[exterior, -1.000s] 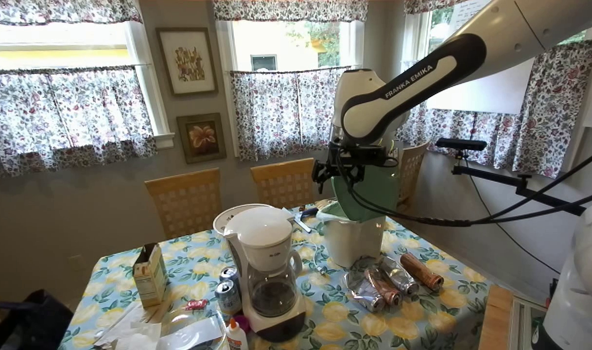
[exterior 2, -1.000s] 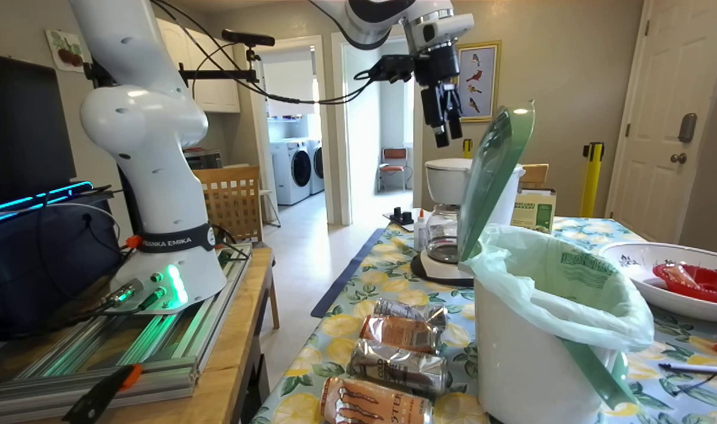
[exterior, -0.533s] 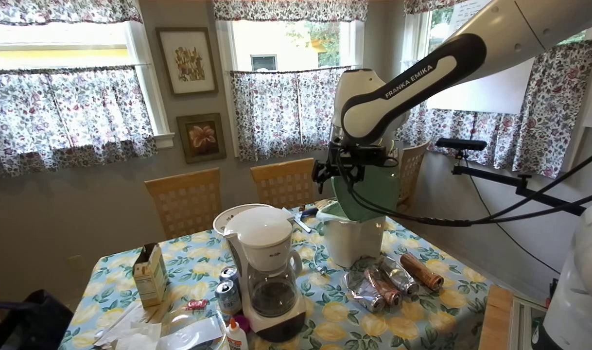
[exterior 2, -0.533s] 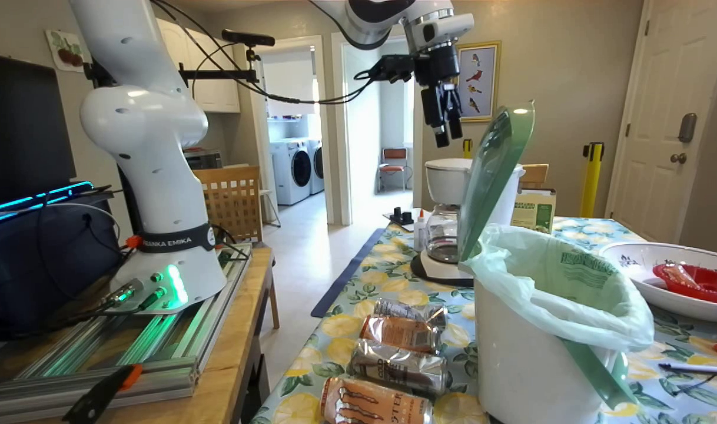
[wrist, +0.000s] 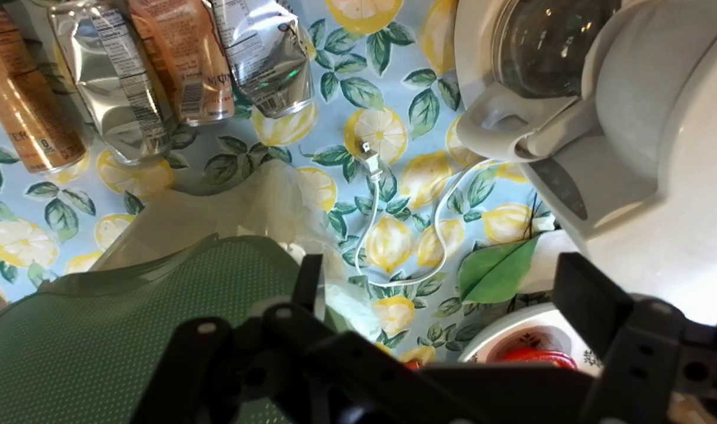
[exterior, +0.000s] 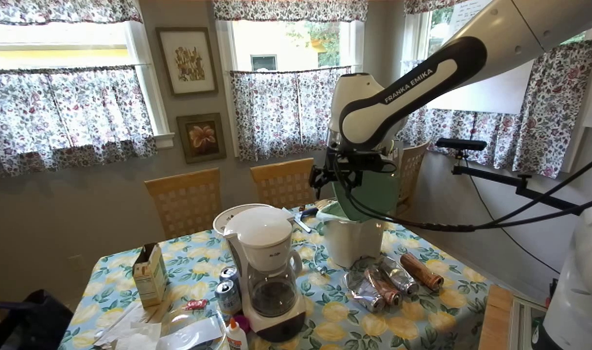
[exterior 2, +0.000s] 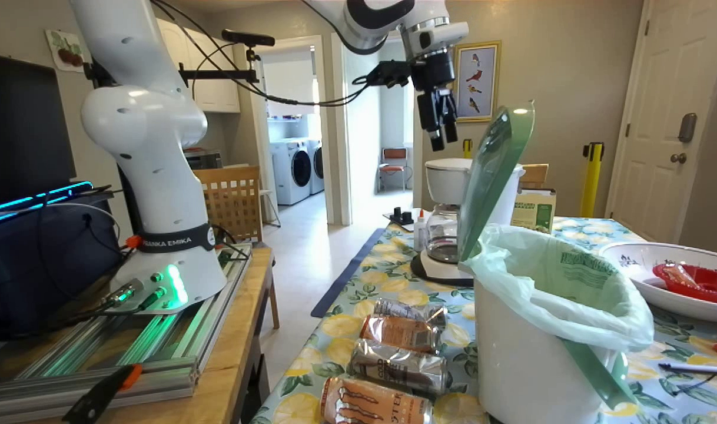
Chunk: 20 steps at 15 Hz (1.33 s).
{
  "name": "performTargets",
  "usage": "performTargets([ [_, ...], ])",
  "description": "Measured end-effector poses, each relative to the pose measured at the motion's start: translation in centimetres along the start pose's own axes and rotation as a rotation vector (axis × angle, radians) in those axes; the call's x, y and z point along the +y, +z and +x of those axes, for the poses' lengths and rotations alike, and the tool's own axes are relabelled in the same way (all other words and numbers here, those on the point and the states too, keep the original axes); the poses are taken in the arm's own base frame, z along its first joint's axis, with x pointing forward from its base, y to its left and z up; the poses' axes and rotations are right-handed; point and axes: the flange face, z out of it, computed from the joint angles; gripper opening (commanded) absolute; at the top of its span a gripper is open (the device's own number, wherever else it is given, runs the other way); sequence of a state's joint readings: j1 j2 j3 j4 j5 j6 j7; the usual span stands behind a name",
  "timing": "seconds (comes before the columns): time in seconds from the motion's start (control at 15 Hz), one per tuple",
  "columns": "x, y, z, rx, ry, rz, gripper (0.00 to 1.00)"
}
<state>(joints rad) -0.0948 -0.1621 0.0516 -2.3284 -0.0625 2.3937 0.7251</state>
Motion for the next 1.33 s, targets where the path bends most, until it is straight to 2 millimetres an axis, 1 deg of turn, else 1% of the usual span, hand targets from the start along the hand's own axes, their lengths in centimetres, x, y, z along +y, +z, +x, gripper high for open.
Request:
performTargets([
  [0.27,-2.6,2.3,-5.0,-0.03,-0.012,-0.008,1.0],
  [0.4,-3.4,3.6,-7.7,-0.05,-0.015,-0.02,1.0],
  [0.53,-3.4,4.9,-10.0,-0.073,-0.013,-0.039,1.0],
  [0.73,-2.0,6.8,-12.5,-0.101,0.004,-0.075,1.0],
  [0.87,-0.9,7.9,-13.5,-0.099,0.0,-0.077,1.0],
  [1.0,0.2,8.7,-13.7,-0.072,-0.017,-0.068,1.0],
  [1.33,2.5,9.5,-12.2,0.009,-0.106,-0.044,1.0],
])
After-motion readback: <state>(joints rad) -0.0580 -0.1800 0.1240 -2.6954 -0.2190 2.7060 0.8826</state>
